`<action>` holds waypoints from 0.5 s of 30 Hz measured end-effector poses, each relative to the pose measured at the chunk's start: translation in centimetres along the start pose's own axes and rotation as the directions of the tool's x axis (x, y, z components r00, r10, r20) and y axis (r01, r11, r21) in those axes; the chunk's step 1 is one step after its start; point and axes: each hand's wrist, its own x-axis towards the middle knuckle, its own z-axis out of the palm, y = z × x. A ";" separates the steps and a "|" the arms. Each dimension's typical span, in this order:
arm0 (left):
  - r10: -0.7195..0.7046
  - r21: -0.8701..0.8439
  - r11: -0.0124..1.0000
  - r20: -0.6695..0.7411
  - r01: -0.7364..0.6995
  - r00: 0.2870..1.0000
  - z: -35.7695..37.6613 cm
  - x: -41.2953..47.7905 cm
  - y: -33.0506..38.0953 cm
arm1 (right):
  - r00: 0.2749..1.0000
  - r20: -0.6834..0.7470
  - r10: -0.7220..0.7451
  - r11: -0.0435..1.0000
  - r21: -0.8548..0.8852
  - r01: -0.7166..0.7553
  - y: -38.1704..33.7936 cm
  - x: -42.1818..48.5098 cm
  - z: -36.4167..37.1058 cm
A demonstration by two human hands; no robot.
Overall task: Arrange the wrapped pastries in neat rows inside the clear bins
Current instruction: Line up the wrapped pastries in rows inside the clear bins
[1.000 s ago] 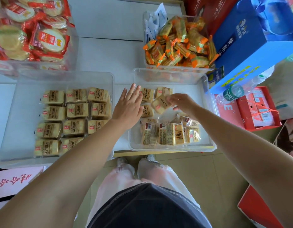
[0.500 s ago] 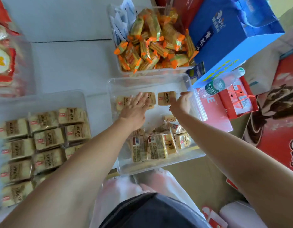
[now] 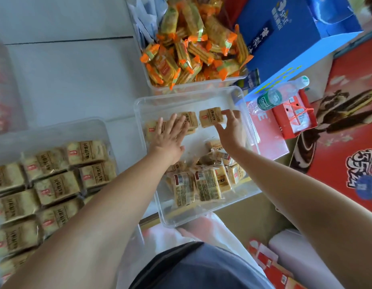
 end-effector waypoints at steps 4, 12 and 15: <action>-0.005 0.022 1.000 -0.033 0.005 0.999 0.3 0.1 -0.1 | 0.997 0.074 0.032 0.996 -0.089 -0.025 -0.1 0.0 0.5; -0.011 -0.057 0.998 -0.054 0.008 0.998 0.7 1.1 -0.4 | 0.943 0.325 -0.075 0.994 0.105 0.043 -0.5 -0.2 1.5; -0.007 -0.057 0.998 -0.064 0.003 0.998 0.7 1.1 -0.4 | 0.951 0.306 -0.054 0.991 0.130 0.014 -0.4 0.4 1.8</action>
